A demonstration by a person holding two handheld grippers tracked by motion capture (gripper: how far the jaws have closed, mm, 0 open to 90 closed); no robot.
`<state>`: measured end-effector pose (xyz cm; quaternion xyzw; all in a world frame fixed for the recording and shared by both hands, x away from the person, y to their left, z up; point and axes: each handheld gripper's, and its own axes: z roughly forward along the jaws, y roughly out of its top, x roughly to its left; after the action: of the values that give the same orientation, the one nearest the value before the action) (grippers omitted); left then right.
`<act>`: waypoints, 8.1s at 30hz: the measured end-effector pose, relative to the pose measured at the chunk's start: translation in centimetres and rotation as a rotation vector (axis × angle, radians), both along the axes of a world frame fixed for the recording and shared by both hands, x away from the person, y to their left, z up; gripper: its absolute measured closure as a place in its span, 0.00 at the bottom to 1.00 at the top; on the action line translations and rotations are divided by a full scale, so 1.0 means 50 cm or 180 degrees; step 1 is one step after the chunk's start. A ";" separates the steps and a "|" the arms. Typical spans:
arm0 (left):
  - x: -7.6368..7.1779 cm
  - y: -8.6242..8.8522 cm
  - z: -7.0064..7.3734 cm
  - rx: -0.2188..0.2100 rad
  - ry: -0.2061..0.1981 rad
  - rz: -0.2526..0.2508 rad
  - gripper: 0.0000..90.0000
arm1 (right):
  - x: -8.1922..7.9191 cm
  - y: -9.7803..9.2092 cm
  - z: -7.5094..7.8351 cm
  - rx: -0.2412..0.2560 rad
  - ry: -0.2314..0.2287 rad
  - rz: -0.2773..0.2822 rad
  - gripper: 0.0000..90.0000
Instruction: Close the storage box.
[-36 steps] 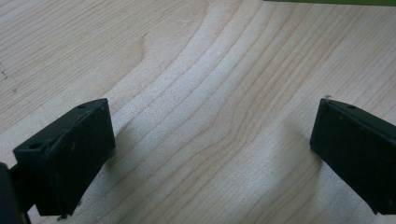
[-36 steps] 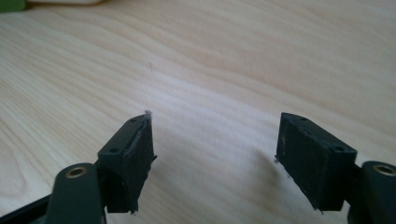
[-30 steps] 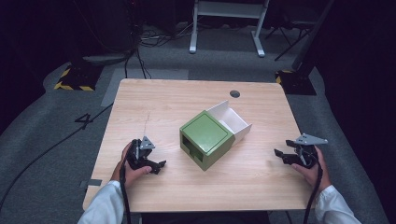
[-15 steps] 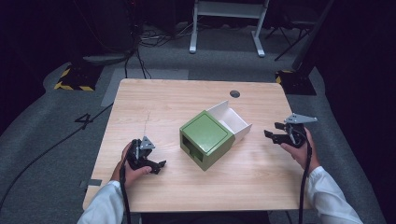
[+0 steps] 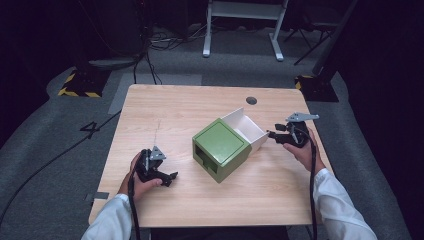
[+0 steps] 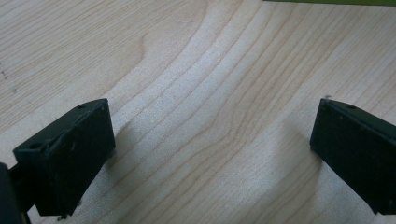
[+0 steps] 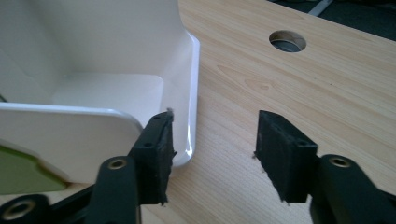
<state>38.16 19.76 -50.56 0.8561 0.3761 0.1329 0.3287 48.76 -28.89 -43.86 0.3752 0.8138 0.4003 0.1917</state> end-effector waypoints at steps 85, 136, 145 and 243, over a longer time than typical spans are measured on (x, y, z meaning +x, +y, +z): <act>-0.001 -0.004 0.000 0.0016 -0.0007 -0.0034 0.00 | -0.067 0.150 -0.006 -0.0117 0.0118 0.0941 0.49; -0.001 -0.005 0.000 0.0005 -0.0010 -0.0022 0.00 | -0.103 0.093 0.057 -0.0669 -0.0232 0.0638 0.23; -0.001 -0.005 0.000 0.0007 -0.0009 -0.0020 0.00 | -0.125 0.066 0.049 -0.0749 -0.0195 0.0600 0.23; -0.003 -0.006 0.000 0.0011 -0.0002 -0.0050 0.00 | -0.222 -0.204 -0.131 -0.0171 0.0218 -0.0150 0.19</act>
<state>38.03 19.48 -50.55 0.8595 0.3691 0.1313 0.3283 37.64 -39.08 -50.39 0.4025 0.8213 0.3606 0.1830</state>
